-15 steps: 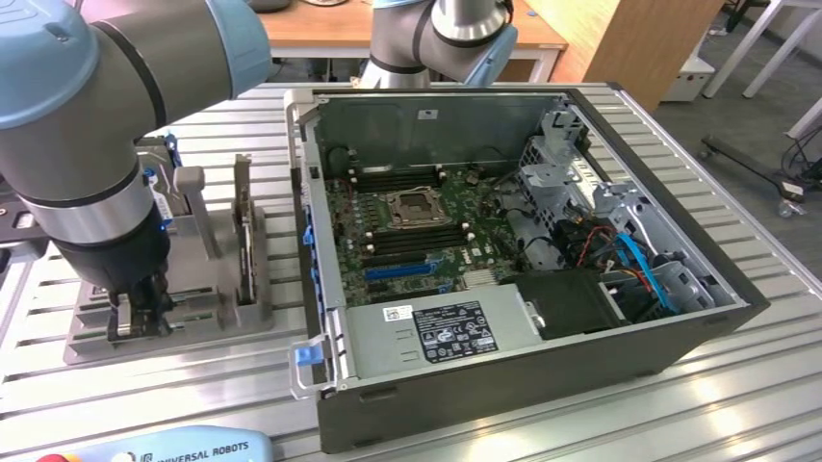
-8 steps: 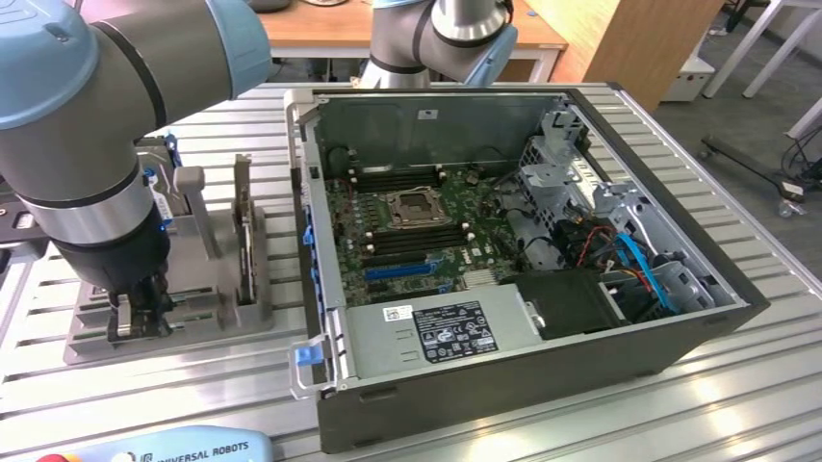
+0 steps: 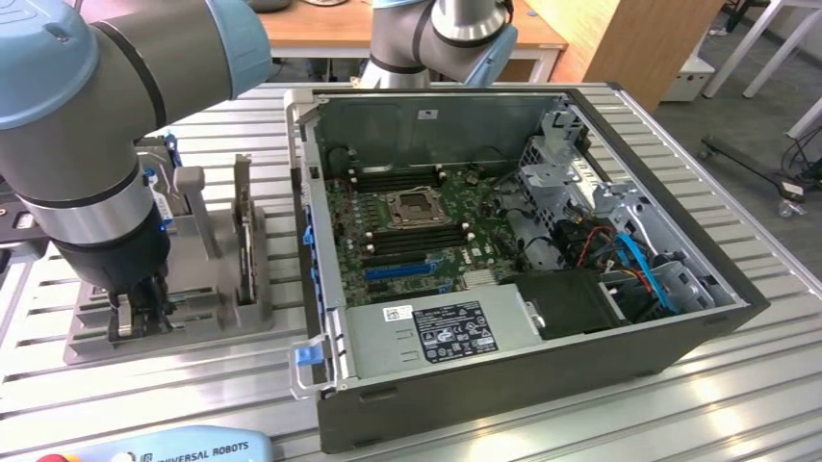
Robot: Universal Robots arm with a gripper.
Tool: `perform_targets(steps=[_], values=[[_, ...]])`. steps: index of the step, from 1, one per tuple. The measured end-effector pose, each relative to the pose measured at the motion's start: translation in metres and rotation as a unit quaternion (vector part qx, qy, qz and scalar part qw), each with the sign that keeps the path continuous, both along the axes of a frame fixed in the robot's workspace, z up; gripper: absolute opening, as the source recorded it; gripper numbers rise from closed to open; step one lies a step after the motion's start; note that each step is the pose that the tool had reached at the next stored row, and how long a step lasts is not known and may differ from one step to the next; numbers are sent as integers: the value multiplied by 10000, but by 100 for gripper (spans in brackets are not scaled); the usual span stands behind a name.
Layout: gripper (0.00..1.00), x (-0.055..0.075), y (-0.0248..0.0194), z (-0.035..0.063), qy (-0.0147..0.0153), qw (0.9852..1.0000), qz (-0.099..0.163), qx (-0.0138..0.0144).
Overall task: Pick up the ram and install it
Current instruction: 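Pick up the ram and move it above insertion slot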
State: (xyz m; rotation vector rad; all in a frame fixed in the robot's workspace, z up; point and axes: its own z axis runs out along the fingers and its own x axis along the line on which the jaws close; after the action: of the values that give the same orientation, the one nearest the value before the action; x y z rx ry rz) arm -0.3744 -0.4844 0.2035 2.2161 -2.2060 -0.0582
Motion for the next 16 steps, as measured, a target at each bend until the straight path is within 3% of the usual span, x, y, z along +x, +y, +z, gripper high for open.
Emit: perform_targets(steps=[16], values=[[29, 47, 0, -18, 1, 10000, 0, -1]])
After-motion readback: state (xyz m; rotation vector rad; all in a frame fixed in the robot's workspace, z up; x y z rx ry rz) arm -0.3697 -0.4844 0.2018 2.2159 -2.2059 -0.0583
